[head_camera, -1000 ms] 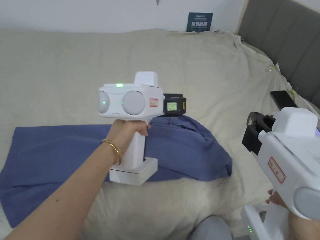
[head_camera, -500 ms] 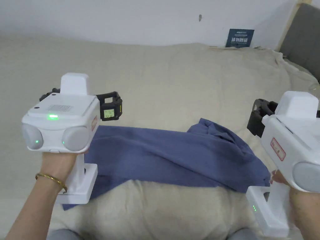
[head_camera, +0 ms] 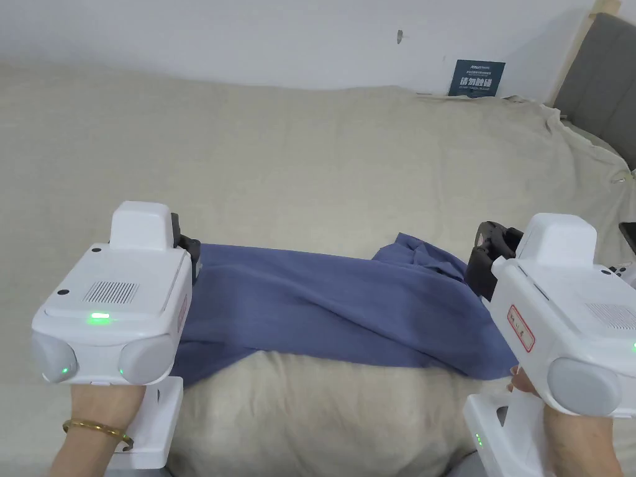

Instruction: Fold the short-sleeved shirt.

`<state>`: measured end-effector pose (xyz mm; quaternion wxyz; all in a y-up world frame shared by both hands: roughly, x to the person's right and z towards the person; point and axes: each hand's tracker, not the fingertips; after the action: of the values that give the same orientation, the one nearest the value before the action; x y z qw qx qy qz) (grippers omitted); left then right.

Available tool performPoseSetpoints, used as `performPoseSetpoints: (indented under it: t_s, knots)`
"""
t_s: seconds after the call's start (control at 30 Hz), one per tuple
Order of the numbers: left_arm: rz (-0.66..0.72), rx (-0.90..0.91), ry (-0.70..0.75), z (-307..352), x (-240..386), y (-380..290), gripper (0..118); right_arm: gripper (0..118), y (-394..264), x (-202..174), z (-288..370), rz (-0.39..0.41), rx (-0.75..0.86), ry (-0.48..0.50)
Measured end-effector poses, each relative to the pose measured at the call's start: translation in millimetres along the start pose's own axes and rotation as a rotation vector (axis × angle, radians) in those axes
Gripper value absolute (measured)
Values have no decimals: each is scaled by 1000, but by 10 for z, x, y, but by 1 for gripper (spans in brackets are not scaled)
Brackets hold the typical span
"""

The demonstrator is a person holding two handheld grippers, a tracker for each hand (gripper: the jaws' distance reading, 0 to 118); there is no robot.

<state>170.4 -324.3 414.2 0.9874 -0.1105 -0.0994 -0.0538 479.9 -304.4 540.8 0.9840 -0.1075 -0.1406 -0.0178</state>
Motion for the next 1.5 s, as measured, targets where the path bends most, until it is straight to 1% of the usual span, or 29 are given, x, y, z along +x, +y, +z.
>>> performPoseSetpoints:
  t_s: [0.07, 0.17, 0.3, 0.43, 0.57, 0.6, 0.63, 0.67, 0.7, 0.73, 0.77, 0.8, 0.83, 0.9, 1.0, 1.13, 1.23, 1.3, 1.37, 1.43, 1.5]
  knots:
    - [14, 7, -2, 33, -8, -41, 0, 0, -25, 4, 6, 7, 1, -4]
    - [15, 11, 7, 59, 5, -60, 0, 0, -49, 19, 12, -8, 1, 4]
    - [34, 7, -2, 42, -22, -83, 0, 0, -49, 11, 11, 2, -4, 1]
    - [30, 4, -10, 25, -12, -75, 0, 0, 10, 74, -48, -11, -17, 5]
    - [27, 0, -23, 41, 21, -33, 0, 2, 192, 185, -214, 21, -66, -2]
    - [25, 1, -25, 43, 29, -22, 0, 12, 245, 227, -266, 18, -82, -1]
    - [24, 2, -27, 31, 30, -11, 0, 29, 311, 295, -343, 1, -101, 7]
    - [25, 3, -27, 14, 30, 1, 0, 53, 383, 319, -403, -17, -151, 32]
    - [28, 4, -28, 2, 36, 12, 0, 85, 438, 371, -473, -49, -168, 50]
    - [37, 5, -29, -13, 34, 24, 0, 97, 491, 414, -548, -59, -189, 57]
    - [44, 4, -33, -32, 31, 37, 0, 99, 547, 451, -620, -67, -201, 61]
    - [45, 2, -33, -50, 33, 47, 0, 99, 617, 459, -683, -57, -207, 60]
    - [43, 3, -32, -62, 49, 54, 0, 99, 668, 477, -769, -54, -238, 47]
    - [35, 3, -33, -100, 64, 66, 0, 101, 722, 543, -971, -72, -287, 14]
    - [42, -2, -39, -166, 81, 85, 0, 102, 724, 640, -1348, -71, -406, 2]
    - [36, -7, -42, -274, 119, 99, 0, 102, 524, 789, -1852, -66, -594, 7]
    - [38, -18, -42, -390, 130, 93, 0, 102, 268, 853, -2153, -59, -745, -18]
    - [46, -26, -41, -454, 130, 85, 0, 101, 109, 880, -2300, -64, -783, -51]
    - [45, -33, -39, -536, 141, 68, 0, 101, -44, 919, -2418, -89, -821, -51]
    - [32, -46, -34, -622, 151, 43, 0, 95, -149, 936, -2508, -109, -838, -45]
    - [38, -60, -32, -697, 146, 13, 0, 84, -231, 950, -2578, -110, -846, -55]
